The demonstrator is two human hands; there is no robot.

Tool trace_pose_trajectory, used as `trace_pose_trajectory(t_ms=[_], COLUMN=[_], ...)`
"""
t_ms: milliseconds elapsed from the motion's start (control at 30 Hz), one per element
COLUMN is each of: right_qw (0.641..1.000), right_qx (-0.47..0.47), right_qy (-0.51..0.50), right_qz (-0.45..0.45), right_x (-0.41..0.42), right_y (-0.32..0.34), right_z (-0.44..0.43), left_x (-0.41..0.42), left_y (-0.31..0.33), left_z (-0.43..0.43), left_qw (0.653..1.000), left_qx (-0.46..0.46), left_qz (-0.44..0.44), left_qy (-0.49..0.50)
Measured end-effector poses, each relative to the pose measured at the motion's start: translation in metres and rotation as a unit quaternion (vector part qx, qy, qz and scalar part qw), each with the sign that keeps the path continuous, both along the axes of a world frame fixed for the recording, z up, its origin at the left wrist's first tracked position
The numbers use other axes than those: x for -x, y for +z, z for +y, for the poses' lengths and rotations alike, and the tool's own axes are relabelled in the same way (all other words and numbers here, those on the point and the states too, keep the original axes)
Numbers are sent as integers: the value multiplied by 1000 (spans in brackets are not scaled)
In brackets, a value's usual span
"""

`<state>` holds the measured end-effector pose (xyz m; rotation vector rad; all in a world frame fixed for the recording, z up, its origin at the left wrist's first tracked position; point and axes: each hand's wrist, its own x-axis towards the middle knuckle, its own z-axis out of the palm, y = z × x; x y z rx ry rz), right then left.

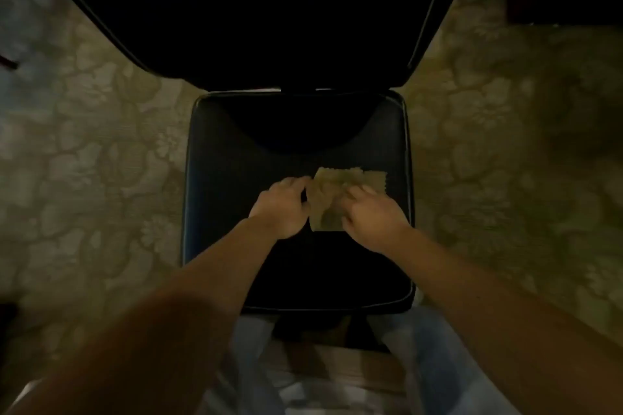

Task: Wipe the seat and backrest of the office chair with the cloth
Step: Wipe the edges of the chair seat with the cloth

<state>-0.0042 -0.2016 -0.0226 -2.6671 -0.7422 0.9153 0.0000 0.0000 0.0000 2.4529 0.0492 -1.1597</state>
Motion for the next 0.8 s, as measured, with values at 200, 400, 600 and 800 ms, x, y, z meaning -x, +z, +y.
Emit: trace_pose_trajectory(t_ms=[200,400,600,800], right_qw=[999,986,981,985], right_qx=[25,39,24,75], right_qy=[-23,-112,-155,-100], right_qz=[-37,-120,-115,-118], right_x=[20,40,64,80], right_y=[-63,-87,-89,-79], right_z=[17,35,31,13], left_x=[31,67,108,131], left_y=[-64,-100,-89,-86], left_z=[3,9,21,19], left_qw=[976,958,961,969], left_qx=[-62,-98,-91,-93], left_qz=[-208,-271,-262,-227], left_qy=[11,1,-7,-29])
